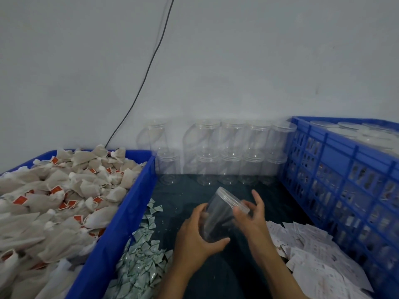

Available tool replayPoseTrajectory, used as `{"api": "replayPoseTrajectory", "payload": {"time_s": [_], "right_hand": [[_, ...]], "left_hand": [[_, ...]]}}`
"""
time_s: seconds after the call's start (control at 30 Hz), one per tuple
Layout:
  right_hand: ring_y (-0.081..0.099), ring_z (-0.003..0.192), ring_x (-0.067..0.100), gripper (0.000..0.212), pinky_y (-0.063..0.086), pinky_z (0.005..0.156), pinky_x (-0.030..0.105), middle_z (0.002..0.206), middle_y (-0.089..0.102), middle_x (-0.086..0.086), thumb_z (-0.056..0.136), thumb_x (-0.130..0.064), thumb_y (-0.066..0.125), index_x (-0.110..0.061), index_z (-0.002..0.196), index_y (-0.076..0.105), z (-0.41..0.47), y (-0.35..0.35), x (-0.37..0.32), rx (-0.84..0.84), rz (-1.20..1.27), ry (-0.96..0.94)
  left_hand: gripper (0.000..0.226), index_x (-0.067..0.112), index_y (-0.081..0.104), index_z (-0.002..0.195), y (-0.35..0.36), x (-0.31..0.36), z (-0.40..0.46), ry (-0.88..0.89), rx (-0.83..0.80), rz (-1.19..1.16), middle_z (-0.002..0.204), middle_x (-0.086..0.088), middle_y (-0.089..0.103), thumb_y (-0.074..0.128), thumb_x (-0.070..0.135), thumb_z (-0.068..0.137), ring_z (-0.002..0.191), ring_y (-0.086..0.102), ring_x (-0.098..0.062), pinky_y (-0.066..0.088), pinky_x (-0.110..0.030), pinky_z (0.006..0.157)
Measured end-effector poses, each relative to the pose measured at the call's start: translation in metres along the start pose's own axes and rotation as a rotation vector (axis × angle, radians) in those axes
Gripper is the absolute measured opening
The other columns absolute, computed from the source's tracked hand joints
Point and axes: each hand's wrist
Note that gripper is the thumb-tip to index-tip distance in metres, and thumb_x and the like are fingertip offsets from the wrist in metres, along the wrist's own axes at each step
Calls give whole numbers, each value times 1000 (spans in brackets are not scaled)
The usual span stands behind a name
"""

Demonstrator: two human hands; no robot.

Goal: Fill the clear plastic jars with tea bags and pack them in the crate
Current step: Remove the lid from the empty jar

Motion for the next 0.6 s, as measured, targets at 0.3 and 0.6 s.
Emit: {"api": "replayPoseTrajectory", "payload": {"time_s": [0.3, 0.6], "right_hand": [[65, 103, 30, 68, 52, 90, 52, 116, 64, 6, 59, -37, 87, -35, 120, 56, -5, 12, 4, 76, 206, -59], [61, 115, 32, 54, 48, 94, 50, 125, 63, 15, 88, -31, 51, -26, 140, 39, -1, -6, 2, -143, 430, 112]], "left_hand": [[89, 47, 43, 132, -8, 10, -1, 28, -86, -22, 113, 26, 60, 81, 58, 52, 106, 57, 5, 49, -18, 89], [68, 19, 54, 123, -5, 6, -2, -135, -302, -533, 108, -6, 70, 76, 45, 64, 92, 68, -18, 55, -31, 81]]}}
Point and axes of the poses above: each hand's wrist, its own z-axis towards the middle knuckle, its own y-axis out of the palm, x = y × z
